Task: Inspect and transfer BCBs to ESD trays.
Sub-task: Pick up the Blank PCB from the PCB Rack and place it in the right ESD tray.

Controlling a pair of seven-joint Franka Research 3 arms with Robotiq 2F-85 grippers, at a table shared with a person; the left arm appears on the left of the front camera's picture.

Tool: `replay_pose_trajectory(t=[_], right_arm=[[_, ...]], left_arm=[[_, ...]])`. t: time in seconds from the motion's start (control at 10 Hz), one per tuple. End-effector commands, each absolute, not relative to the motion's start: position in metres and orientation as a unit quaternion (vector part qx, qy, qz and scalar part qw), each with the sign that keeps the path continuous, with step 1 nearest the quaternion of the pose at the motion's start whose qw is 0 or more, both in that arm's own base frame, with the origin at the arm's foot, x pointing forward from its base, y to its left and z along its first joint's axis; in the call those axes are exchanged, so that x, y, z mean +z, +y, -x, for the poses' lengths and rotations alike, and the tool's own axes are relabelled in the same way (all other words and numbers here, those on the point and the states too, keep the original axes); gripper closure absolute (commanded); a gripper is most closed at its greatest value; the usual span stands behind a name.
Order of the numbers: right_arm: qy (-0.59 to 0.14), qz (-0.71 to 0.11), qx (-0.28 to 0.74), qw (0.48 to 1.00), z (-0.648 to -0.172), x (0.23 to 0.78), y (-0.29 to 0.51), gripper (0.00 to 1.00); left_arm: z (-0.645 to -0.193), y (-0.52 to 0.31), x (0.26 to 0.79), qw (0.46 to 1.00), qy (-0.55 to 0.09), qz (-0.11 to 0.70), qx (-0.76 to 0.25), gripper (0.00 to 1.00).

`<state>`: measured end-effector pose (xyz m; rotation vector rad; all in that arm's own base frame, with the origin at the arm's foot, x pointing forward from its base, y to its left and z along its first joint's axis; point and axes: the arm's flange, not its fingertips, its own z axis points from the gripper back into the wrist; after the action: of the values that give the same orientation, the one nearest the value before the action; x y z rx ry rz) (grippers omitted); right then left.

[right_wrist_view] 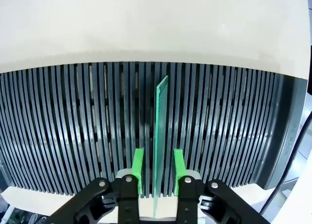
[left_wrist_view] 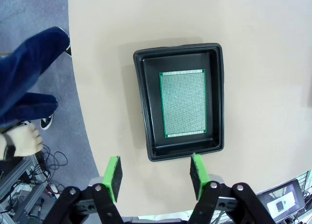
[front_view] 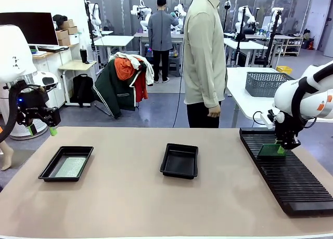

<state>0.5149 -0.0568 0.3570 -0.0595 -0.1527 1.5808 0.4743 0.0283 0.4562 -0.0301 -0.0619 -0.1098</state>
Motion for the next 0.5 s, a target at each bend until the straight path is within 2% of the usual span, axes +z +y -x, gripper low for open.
replay_pose_trajectory(t=[0.0,0.1,0.2,0.3,0.4], right_arm=[[-0.058,0.023,0.703,0.708,-0.5167,0.3589,-0.055,0.72],[-0.058,0.022,0.703,0.709,-0.5167,0.3591,-0.0554,0.8],[-0.059,0.022,0.702,0.71,-0.5173,0.3594,-0.0558,0.78],[-0.06,0.022,0.702,0.71,-0.5179,0.3593,-0.0551,0.85],[-0.06,0.022,0.702,0.709,-0.5183,0.359,-0.0542,0.84]], left_arm=[[-0.4742,0.0281,0.4537,0.998,-0.034,0.016,-0.054,0.25],[-0.4742,0.0281,0.4537,0.998,-0.034,0.016,-0.054,0.25],[-0.4742,0.0281,0.4537,0.998,-0.034,0.016,-0.054,0.25],[-0.4742,0.0281,0.4537,0.998,-0.034,0.016,-0.054,0.25],[-0.4742,0.0281,0.4537,0.998,-0.034,0.016,-0.054,0.25]])
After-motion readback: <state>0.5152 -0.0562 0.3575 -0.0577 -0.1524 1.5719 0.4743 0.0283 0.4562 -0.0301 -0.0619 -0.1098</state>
